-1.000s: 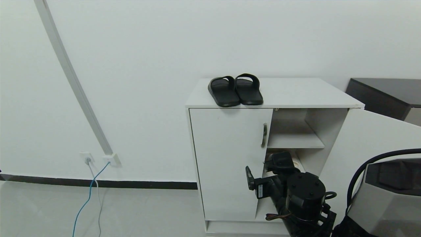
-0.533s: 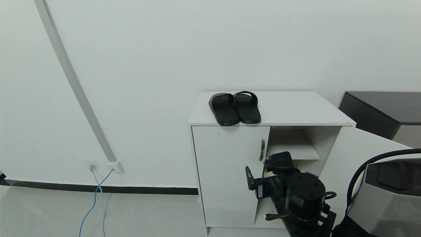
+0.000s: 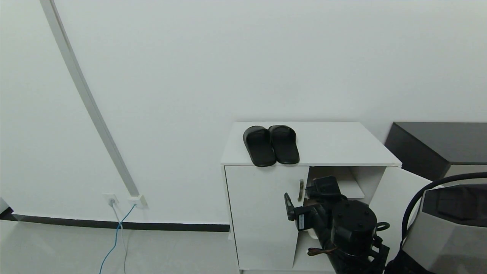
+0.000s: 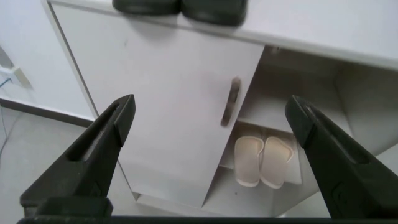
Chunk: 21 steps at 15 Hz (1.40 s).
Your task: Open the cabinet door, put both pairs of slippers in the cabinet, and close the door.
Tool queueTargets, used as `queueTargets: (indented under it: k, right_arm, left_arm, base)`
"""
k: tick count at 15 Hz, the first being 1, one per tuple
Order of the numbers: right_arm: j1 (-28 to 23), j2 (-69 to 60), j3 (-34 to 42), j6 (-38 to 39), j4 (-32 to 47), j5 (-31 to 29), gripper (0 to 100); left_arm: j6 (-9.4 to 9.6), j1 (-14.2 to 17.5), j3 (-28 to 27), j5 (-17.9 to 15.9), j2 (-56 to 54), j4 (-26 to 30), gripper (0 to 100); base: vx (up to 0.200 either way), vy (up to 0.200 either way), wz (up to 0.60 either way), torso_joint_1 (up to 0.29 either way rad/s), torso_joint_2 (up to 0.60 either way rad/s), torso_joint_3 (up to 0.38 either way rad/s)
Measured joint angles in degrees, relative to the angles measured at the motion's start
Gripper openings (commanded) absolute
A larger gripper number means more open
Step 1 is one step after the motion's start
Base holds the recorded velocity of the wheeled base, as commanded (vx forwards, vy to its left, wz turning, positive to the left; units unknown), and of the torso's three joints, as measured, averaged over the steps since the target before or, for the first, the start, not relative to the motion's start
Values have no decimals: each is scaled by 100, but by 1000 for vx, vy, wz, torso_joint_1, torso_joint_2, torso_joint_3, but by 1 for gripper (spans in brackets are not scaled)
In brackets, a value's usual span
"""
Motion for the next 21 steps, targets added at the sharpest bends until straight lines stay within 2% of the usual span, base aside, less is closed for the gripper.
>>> queueTargets:
  k: [14, 15, 21]
  right_arm:
    - [-21, 20, -45, -166, 38, 155, 100]
    - [-21, -7, -177, -168, 273, 174, 100]
    - [-173, -589, -1547, 324, 3142, 191, 100]
  left_arm:
    - [2, 0, 0, 0, 0, -2, 0]
    - [6, 0, 0, -1, 0, 0, 0]
    - [27, 0, 0, -1, 0, 0, 0]
  base:
    - [0, 0, 0, 167, -361, -195]
    - [0, 0, 0, 0, 0, 0]
    - [0, 0, 0, 0, 0, 0]
